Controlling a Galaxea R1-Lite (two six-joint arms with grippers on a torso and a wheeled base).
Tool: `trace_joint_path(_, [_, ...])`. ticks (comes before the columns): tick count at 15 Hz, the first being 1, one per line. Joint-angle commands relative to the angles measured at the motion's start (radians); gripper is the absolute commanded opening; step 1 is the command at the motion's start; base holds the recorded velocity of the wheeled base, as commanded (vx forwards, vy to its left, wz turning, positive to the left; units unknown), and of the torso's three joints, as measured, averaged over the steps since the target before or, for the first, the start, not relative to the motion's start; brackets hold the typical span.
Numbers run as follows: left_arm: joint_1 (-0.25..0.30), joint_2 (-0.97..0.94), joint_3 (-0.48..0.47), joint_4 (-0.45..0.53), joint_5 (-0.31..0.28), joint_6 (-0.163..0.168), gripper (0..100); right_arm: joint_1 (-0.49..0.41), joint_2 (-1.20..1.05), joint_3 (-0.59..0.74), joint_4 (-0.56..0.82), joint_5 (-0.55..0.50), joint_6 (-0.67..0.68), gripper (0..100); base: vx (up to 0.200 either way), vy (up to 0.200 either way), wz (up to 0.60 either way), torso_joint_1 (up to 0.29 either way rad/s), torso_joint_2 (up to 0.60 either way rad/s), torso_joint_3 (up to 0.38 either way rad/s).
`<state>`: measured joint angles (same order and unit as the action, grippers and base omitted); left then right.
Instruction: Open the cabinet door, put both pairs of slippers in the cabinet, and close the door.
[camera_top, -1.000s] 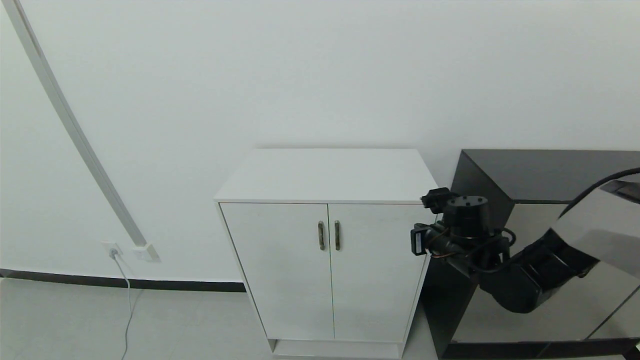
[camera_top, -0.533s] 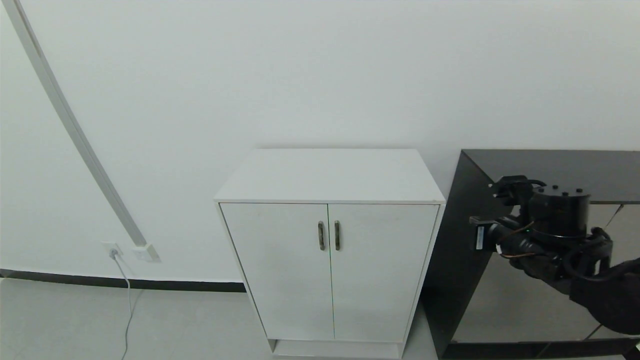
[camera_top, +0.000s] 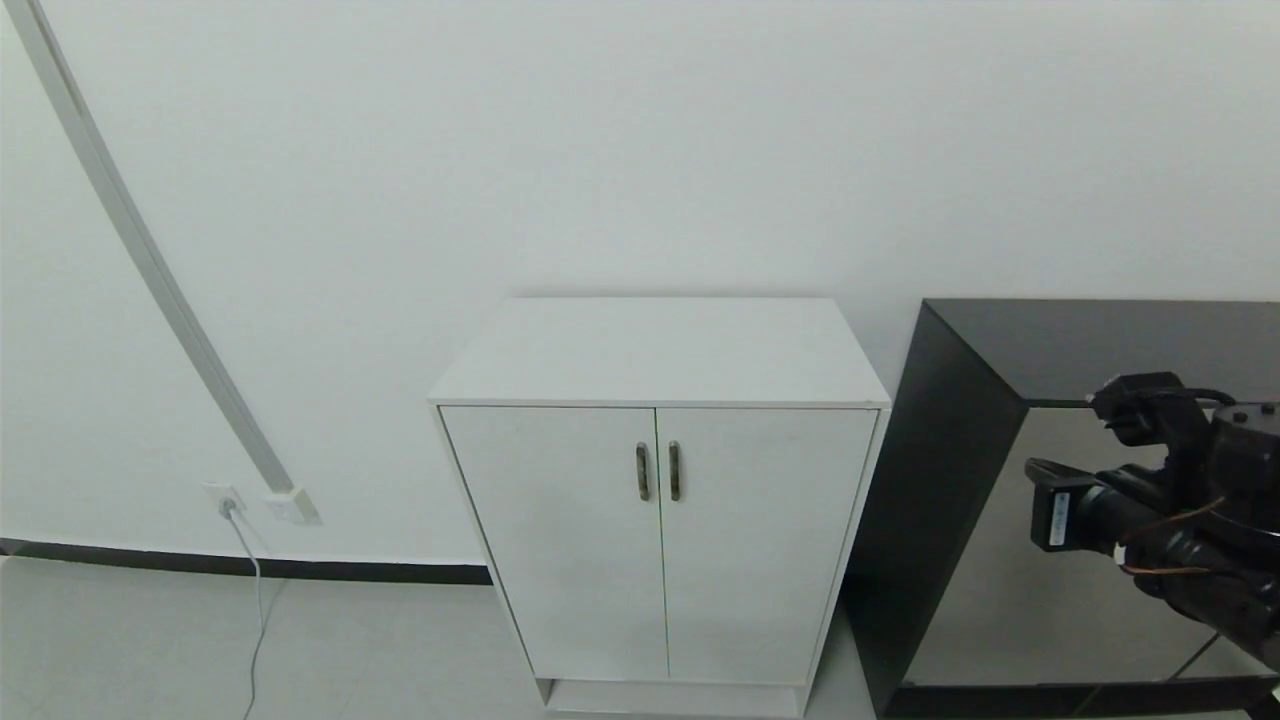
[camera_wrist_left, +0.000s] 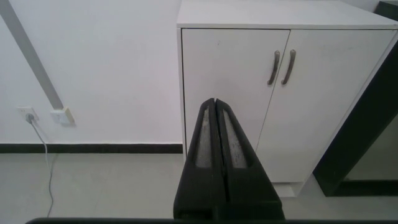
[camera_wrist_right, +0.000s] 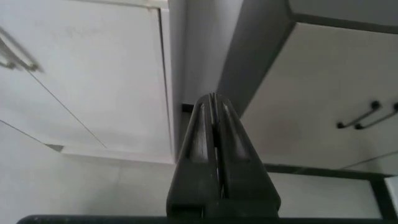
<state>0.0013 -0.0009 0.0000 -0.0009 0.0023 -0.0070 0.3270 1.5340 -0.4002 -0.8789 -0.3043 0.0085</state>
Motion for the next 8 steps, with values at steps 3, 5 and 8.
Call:
trace_joint_path(3, [0.0,0.001,0.0,0.001,-0.001,-0.001,0,-0.031,-0.198,0.13,0.014,0.001,-0.064,0,0.0,0.0,0.0,0.0,0.0,0.0])
trace_joint_path(5, [0.0,0.001,0.0,-0.001,-0.001,-0.001,0,-0.065,-0.285,0.175,0.064,0.01,-0.076,0,0.0,0.0,0.0,0.0,0.0,0.0])
trace_joint_path(8, [-0.001,0.001,0.0,-0.001,-0.002,-0.001,0,-0.077,-0.417,0.212,0.189,0.02,-0.074,0,0.0,0.0,0.0,0.0,0.0,0.0])
